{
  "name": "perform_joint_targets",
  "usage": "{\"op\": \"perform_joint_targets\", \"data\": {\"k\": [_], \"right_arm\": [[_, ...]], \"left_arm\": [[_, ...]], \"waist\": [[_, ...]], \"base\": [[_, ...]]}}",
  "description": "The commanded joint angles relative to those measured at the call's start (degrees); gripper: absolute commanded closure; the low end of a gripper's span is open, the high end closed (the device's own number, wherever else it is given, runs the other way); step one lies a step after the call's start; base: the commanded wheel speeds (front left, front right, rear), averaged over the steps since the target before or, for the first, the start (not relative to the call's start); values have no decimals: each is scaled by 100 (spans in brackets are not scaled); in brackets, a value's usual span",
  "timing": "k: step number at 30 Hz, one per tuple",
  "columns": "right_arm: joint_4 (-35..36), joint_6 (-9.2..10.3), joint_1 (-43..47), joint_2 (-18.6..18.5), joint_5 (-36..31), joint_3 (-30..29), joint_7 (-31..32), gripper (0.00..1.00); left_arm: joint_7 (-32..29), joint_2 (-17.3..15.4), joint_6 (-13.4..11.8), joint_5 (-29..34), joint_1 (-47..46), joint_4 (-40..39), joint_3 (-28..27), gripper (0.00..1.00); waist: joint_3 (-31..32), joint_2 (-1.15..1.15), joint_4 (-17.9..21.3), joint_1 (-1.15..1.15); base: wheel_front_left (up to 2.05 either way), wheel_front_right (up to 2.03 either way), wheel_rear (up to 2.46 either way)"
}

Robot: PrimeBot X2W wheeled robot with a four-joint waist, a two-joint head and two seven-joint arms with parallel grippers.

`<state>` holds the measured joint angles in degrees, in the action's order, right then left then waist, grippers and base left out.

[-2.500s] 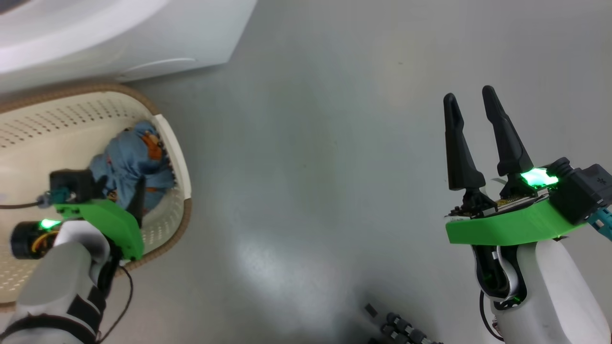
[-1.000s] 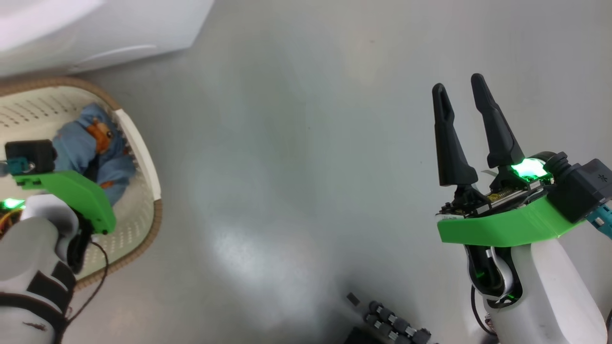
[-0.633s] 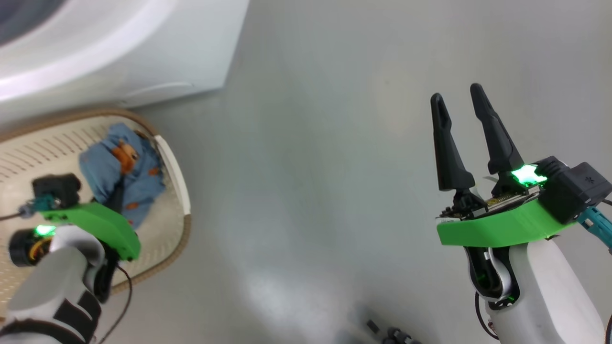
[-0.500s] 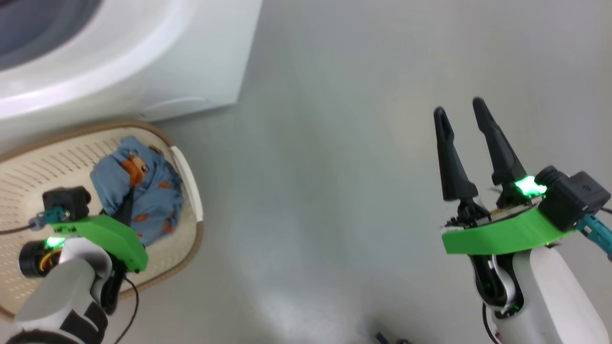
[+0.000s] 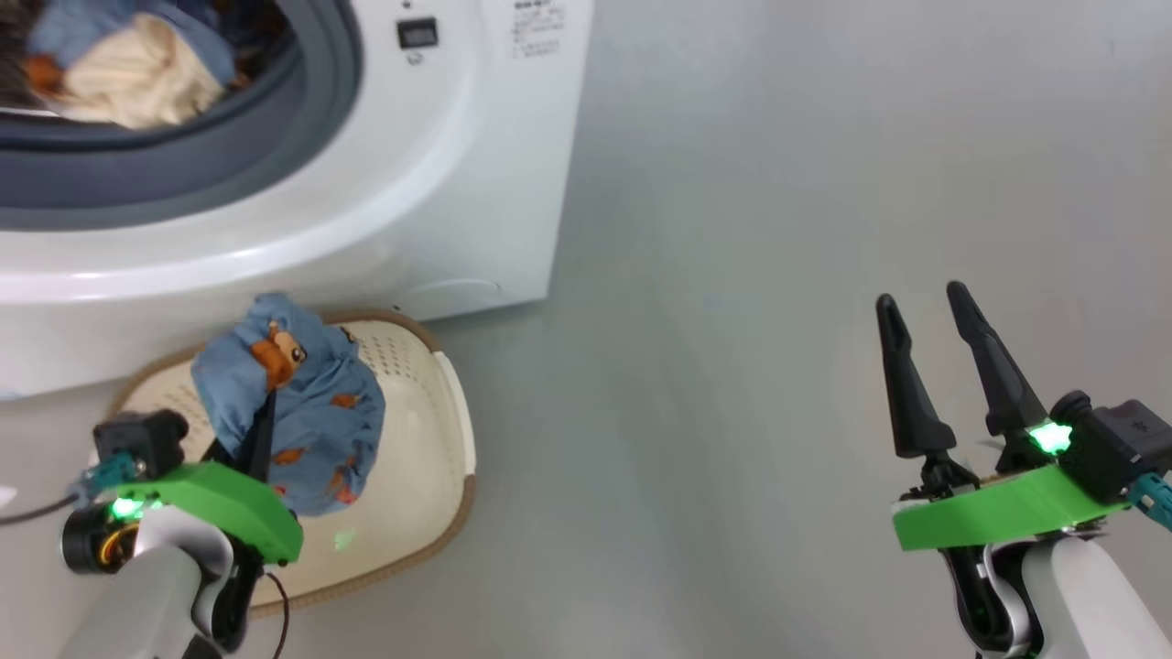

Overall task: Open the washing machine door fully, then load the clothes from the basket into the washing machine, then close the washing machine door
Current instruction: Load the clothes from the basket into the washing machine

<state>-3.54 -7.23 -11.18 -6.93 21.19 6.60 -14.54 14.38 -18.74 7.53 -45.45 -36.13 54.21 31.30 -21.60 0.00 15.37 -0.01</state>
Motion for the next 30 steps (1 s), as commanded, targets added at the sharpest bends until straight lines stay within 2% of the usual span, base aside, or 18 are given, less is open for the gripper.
{"op": "perform_joint_targets", "data": {"k": [1,5,19,30], "right_arm": [[97,-25,154,-102,18,30,-46,0],[67,-25,335,-166,38,-12,-46,0],[130,-25,761,-258,35,-287,-46,0],[173,-25,1010,-269,43,-435,-46,0]], "left_arm": [[61,-150,-14,209,202,-263,-428,100],[62,-73,-68,710,712,-787,-1063,100],[62,341,-172,1846,1945,-2432,-2407,100],[62,704,-326,2493,3054,-3806,-3032,100]], "waist": [[493,0,-308,1],[762,0,-362,1],[1193,0,-661,1],[1411,0,-841,1]], "base": [[0,0,0],[0,0,0],[0,0,0],[0,0,0]]}}
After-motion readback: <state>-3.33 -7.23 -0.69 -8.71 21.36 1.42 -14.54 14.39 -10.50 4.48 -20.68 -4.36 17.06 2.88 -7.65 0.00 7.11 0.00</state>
